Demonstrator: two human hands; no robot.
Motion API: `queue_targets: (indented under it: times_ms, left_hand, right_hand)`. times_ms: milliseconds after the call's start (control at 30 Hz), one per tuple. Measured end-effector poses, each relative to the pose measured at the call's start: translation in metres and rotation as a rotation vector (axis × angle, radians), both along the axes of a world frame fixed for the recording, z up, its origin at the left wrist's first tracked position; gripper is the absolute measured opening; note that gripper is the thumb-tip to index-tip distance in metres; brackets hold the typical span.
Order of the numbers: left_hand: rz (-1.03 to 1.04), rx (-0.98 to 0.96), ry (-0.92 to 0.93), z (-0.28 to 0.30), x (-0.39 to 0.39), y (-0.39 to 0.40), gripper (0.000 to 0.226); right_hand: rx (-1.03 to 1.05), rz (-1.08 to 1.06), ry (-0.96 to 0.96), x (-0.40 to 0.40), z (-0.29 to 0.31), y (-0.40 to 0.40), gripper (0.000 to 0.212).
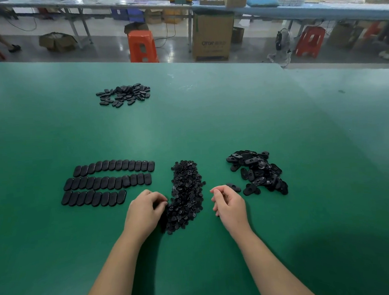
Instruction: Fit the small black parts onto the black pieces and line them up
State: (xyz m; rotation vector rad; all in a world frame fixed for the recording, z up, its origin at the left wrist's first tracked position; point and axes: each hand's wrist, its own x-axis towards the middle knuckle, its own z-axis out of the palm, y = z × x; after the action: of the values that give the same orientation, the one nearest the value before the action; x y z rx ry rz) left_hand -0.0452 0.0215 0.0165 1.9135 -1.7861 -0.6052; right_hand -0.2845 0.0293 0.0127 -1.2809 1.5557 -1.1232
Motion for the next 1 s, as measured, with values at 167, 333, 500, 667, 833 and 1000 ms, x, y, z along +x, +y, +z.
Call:
queue_targets:
  times_ms: [167, 333, 500, 667, 833, 1000]
  left_hand:
    - [0.010, 0.025, 0.034, 0.001, -0.001, -0.004, 0.019]
    - [0.158, -0.044, 0.231, -0.001, -0.005, -0.010, 0.017]
    - [0.241, -0.091, 0.265, -0.001, -0.015, -0.019, 0.014]
    - [0.269, -0.162, 0.199, -0.007, -0.017, -0.019, 0.013]
    - [0.255, -0.174, 0.172, -0.010, -0.016, -0.021, 0.010]
    - [0.234, -0.155, 0.123, -0.011, -0.017, -0.021, 0.008]
  right_hand:
    - [-0.001, 0.009, 0.012, -0.001, -0.001, 0.000, 0.022]
    - [-0.012, 0.015, 0.040, 0.000, -0.002, 0.000, 0.021]
    - [-0.008, 0.007, 0.085, 0.002, -0.002, -0.001, 0.022]
    - [-0.011, 0.032, 0.114, 0.005, -0.002, -0.001, 0.021]
    - [0.086, 0.245, 0.124, -0.001, 0.010, -0.004, 0.011]
    - [0.026, 0.150, 0.416, -0.031, 0.026, -0.019, 0.013]
